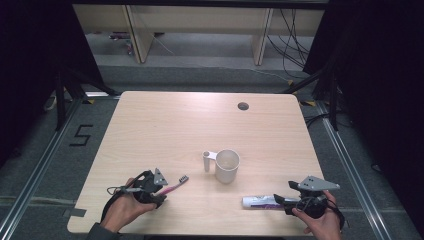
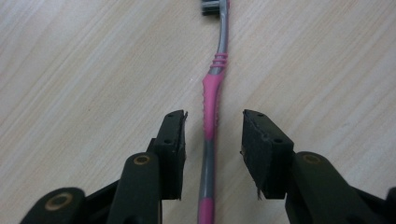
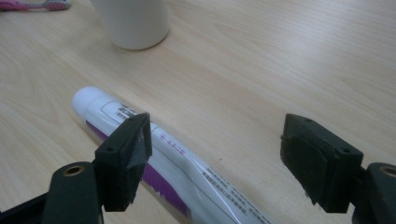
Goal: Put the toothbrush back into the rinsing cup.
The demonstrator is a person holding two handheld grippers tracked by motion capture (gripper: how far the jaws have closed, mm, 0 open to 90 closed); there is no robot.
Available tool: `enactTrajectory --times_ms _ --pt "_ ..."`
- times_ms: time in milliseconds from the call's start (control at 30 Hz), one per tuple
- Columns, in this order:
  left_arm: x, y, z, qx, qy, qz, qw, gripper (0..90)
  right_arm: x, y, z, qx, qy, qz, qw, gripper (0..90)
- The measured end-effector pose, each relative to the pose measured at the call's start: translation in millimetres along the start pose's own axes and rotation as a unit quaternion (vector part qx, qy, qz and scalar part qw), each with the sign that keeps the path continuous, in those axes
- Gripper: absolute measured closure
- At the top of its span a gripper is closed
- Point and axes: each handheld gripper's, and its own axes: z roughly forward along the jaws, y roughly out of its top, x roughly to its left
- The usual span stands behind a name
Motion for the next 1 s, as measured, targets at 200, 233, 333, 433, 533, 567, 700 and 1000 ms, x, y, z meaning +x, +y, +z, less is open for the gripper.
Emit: enactTrajectory --times_ms 200,233,333,433,533,567,700,1000 --pt "2.7 12.9 4.4 0.034 -0.016 0.007 0.9993 64.0 2.1 -0.2 0.8 0.002 0.010 0.012 0.9999 25.9" --pt "3.3 14.0 5.2 0.034 -0.015 0.008 0.9993 63.9 1.9 -0.1 0.7 0.002 0.009 0.010 0.9999 26.0" --pt "5.1 16.7 7.5 0.046 -0.021 0.002 0.9987 65.8 0.3 -0.1 1.0 -0.002 0.007 -0.004 1.0000 26.1" --pt "6.7 17.7 10.8 0.063 -0.024 -0.008 0.9977 67.1 0.0 -0.1 0.9 -0.003 0.002 -0.007 1.0000 26.1" --pt "9.2 19.2 13.0 0.073 -0.029 -0.012 0.9968 69.3 0.2 0.0 0.7 -0.003 0.003 -0.006 1.0000 26.6" --pt "10.0 20.3 12.8 0.077 -0.031 -0.010 0.9965 70.2 0.3 0.1 0.7 -0.003 0.002 -0.006 1.0000 26.7" --pt "11.5 23.3 14.7 0.087 -0.038 -0.013 0.9954 74.8 0.3 -0.2 1.0 -0.001 0.003 -0.008 1.0000 26.7" --pt "11.0 35.5 18.4 0.135 -0.042 -0.002 0.9899 81.0 1.2 -0.3 1.9 0.002 0.004 -0.008 1.0000 26.7"
